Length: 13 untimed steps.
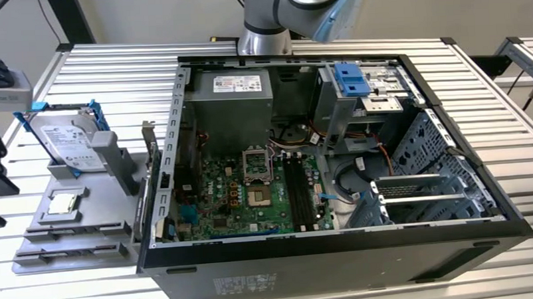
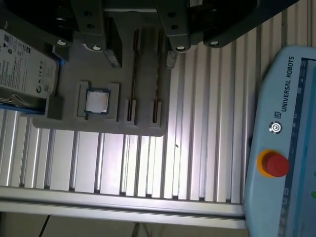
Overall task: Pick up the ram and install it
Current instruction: 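Pick up the ram and move it above insertion slot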
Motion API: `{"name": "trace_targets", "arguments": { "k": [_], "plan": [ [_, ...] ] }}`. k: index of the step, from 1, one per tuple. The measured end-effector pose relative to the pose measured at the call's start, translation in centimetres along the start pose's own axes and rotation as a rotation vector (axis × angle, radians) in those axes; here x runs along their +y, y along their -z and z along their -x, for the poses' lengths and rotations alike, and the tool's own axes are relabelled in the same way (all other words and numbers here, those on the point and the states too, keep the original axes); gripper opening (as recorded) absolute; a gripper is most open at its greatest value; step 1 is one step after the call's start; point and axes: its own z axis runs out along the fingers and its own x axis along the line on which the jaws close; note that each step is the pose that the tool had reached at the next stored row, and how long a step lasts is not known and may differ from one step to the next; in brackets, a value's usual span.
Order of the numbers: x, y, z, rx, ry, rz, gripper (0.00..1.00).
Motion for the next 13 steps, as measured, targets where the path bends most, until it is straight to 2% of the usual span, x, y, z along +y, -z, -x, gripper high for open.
{"name": "trace_targets", "arguments": {
  "k": [6, 13],
  "plan": [
    [-0.02, -0.84, -0.03, -0.0018, 0.000, 0.0000, 1.00],
    [-0.03, -1.51, -0.04, -0.0017, 0.000, 0.0000, 1.00]
  ]
}}
